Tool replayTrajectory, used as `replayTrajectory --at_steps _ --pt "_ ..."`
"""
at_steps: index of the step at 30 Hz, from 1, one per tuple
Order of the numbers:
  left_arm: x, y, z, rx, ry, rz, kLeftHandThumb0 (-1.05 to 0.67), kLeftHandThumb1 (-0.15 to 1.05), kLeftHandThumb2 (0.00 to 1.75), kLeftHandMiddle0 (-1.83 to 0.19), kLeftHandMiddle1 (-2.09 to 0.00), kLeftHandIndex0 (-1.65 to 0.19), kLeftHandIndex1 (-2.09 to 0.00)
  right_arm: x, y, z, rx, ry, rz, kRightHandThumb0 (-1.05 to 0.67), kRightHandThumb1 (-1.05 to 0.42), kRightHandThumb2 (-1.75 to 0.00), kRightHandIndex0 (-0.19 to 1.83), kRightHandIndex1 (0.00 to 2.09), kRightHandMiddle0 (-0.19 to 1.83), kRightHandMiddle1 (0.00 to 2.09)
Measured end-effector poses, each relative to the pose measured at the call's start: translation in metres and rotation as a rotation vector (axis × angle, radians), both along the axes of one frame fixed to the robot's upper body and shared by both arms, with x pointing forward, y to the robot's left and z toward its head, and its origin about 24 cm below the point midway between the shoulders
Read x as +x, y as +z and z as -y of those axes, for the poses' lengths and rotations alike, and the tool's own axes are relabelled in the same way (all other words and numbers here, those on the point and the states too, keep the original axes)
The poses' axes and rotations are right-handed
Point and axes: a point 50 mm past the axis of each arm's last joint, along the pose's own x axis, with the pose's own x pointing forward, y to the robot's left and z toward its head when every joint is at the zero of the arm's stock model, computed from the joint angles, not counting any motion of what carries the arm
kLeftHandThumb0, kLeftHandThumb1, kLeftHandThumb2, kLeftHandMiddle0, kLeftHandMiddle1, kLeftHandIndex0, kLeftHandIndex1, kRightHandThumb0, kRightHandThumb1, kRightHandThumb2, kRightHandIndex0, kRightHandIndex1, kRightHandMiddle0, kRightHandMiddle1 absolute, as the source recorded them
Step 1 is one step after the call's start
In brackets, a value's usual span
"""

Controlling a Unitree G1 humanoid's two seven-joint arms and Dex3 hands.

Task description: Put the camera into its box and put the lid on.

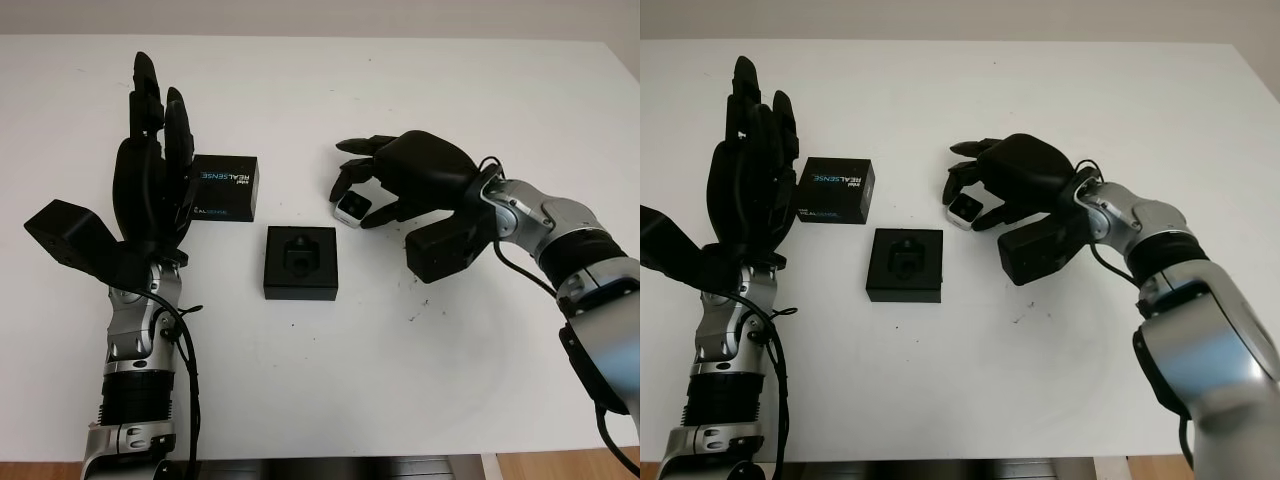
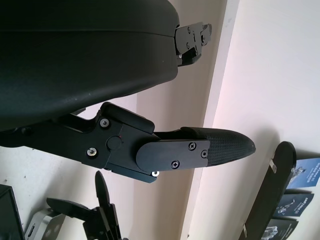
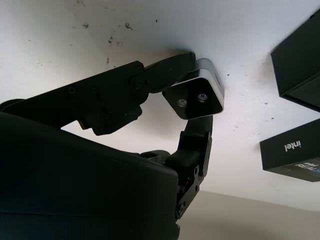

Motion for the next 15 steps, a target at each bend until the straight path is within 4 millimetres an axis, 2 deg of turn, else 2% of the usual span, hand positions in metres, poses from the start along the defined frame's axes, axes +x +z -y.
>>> replayTrajectory --at_steps 7,11,15 --pt "0.000 0.000 0.001 0.000 -0.003 0.002 -0.72 1.05 0.46 0.19 0.00 0.19 0.00 0.002 0.000 0.004 0.020 -0.037 -0.036 -0.40 -0.95 -0.05 0.38 0.08 0.45 1.31" --pt "0.000 0.000 0.001 -0.002 -0.005 0.002 -0.72 1.05 0.46 0.19 0.00 0.19 0.00 0.005 -0.003 0.009 0.195 -0.108 -0.163 -0.39 -0.96 -0.06 0.36 0.06 0.35 1.44" --pt "0.000 0.000 0.002 -0.003 -0.008 0.002 -0.72 1.05 0.47 0.19 0.00 0.19 0.00 0.006 -0.016 0.010 0.368 -0.162 -0.315 -0.41 -0.97 -0.06 0.36 0.06 0.29 1.52"
